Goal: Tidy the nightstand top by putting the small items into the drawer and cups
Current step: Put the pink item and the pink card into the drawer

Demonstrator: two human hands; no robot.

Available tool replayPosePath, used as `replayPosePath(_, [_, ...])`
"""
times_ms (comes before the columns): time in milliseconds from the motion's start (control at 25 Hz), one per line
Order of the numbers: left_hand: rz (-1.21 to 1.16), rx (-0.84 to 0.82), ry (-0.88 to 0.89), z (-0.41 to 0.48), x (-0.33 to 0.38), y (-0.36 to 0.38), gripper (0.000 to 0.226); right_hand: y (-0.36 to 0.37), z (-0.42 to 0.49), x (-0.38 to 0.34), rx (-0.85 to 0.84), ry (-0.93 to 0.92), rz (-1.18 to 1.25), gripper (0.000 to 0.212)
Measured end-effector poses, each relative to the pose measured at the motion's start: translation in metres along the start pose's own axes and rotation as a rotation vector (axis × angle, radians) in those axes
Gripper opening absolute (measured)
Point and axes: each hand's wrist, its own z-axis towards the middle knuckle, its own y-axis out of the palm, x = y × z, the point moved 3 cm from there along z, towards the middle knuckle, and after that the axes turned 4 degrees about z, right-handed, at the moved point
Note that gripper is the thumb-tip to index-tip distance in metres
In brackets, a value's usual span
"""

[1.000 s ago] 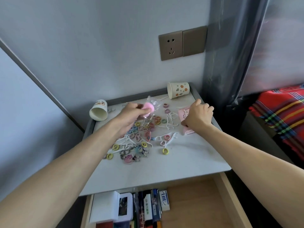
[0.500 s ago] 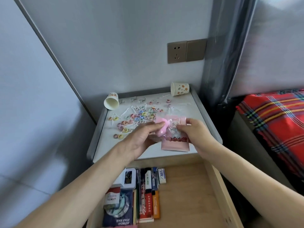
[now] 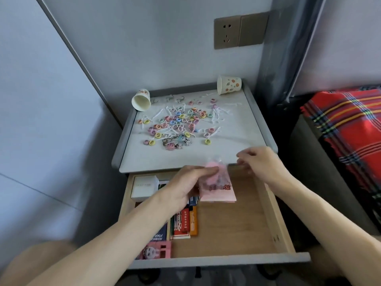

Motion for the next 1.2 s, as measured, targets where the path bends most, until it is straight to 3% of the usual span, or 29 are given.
replayPosePath(80, [0.091,-0.013,-0.079,-0.002,-0.023,0.015,0.032,-0.025,0.002,-0.003,0.131,-0.087,-0.071,0.013])
replayPosePath(240, [0.152,-0.023,-0.203,0.025,-0.054,0.055,0.022,-0.032,0.005,0.006,0.106,-0.079,-0.044,0.014])
replayPosePath(360, [0.154,0.064,-0.208,0.059,-0.065,0.077,0.040,-0.031,0.010,0.003,0.151,-0.140,-0.141,0.017])
replayPosePath(480, [0.187,0.146,-0.177,0.086,-0.072,0.093,0.038,-0.034,0.019,-0.002,0.192,-0.159,-0.211,0.020])
replayPosePath(600, [0.378,0.211,-0.114,0.108,-0.082,0.103,0.067,-0.030,0.025,-0.001,0.173,-0.148,-0.221,0.019])
replayPosePath(720, [0.567,0.304,-0.108,0.134,-0.106,0.102,0.075,-0.028,0.027,-0.002,0.167,-0.143,-0.221,0.020])
replayPosePath(880, [0.658,0.341,-0.100,0.112,-0.080,0.100,0.068,-0.023,0.030,0.000,0.153,-0.130,-0.223,0.019])
replayPosePath(1040, [0.588,0.319,-0.055,0.103,-0.064,0.101,0.035,-0.019,0.030,-0.001,0.145,-0.123,-0.211,0.018])
replayPosePath(1200, [0.592,0.353,-0.067,0.104,-0.062,0.101,0.046,-0.019,0.032,-0.002,0.147,-0.121,-0.209,0.018])
